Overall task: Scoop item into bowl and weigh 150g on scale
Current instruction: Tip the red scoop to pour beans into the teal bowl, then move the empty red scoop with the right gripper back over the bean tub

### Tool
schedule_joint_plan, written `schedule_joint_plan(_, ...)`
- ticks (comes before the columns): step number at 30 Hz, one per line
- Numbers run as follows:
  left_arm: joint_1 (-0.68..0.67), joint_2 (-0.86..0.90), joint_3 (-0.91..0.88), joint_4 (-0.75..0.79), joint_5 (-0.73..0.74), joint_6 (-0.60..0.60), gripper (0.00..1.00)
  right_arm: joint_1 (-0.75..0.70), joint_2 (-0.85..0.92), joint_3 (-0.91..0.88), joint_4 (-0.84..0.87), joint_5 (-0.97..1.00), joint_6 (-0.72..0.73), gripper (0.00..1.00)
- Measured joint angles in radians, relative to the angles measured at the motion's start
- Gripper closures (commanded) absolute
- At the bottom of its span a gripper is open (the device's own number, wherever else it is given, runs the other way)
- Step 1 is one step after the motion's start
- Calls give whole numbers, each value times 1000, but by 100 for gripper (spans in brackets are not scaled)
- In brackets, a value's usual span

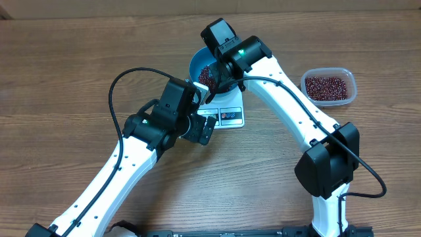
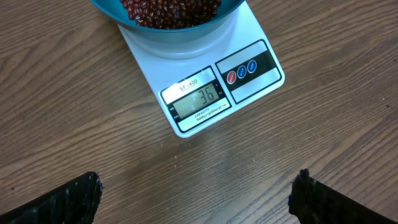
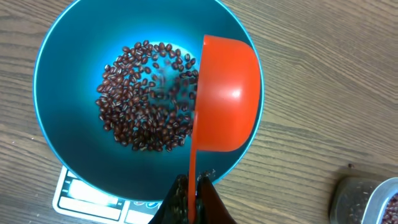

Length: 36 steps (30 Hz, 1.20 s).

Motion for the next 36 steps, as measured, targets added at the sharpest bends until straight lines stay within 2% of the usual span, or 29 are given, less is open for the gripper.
schedule_joint_plan(8,0,0,0,0,0,0,0,-1,0,0,19,-4,0,96)
schedule_joint_plan(29,0,0,0,0,0,0,1,-92,-87,0,22,-201,0,96)
schedule_joint_plan(36,0,0,0,0,0,0,1,-225,-156,0,-20,-347,-1,96)
